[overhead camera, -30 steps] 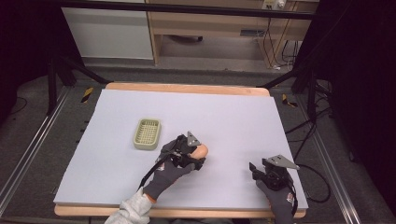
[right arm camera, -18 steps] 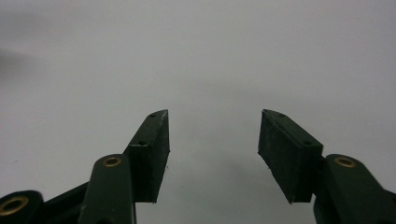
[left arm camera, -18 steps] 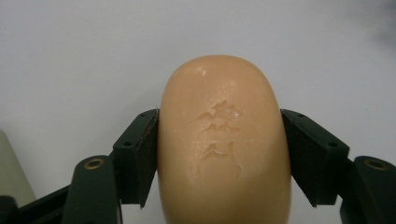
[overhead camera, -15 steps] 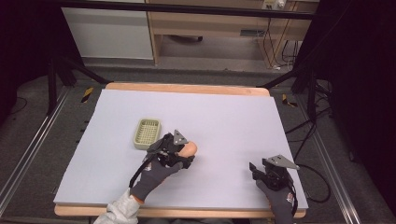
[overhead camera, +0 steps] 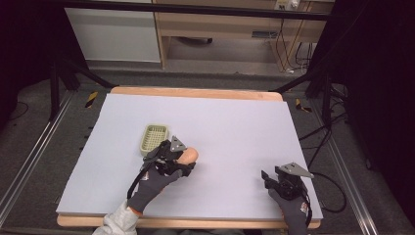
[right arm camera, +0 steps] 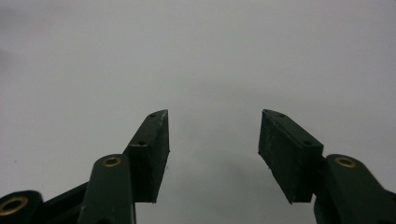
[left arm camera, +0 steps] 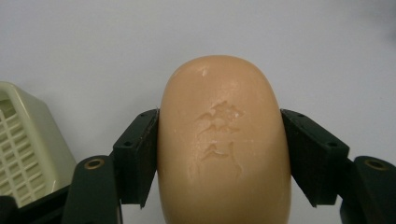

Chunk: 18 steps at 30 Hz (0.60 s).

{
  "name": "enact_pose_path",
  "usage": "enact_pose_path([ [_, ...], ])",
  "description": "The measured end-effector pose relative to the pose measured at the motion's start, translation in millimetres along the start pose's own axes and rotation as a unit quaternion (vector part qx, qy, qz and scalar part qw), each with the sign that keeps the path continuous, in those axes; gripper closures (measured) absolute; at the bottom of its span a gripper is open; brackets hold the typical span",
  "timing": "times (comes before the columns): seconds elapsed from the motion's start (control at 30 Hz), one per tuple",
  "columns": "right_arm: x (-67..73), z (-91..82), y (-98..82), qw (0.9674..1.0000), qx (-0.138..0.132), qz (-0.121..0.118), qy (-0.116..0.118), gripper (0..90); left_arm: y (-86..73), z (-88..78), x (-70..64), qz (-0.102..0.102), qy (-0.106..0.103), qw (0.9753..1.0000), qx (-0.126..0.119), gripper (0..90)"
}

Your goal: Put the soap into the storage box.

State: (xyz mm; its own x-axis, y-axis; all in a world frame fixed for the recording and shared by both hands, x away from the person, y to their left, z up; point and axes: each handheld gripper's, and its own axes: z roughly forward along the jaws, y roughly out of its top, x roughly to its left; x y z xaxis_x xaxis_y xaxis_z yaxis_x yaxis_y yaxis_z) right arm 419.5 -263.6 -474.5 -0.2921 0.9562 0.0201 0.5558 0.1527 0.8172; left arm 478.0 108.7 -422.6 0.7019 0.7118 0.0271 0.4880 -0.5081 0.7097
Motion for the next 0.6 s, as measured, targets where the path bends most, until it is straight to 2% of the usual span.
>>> enact_pose_path([
  [0.6,-0.3,-1.5,-0.6,1.0000,-0.004,0.000,0.003,42.8,-3.0,-10.1,21.1,-0.026,0.014,0.9995,-0.010,31.7],
])
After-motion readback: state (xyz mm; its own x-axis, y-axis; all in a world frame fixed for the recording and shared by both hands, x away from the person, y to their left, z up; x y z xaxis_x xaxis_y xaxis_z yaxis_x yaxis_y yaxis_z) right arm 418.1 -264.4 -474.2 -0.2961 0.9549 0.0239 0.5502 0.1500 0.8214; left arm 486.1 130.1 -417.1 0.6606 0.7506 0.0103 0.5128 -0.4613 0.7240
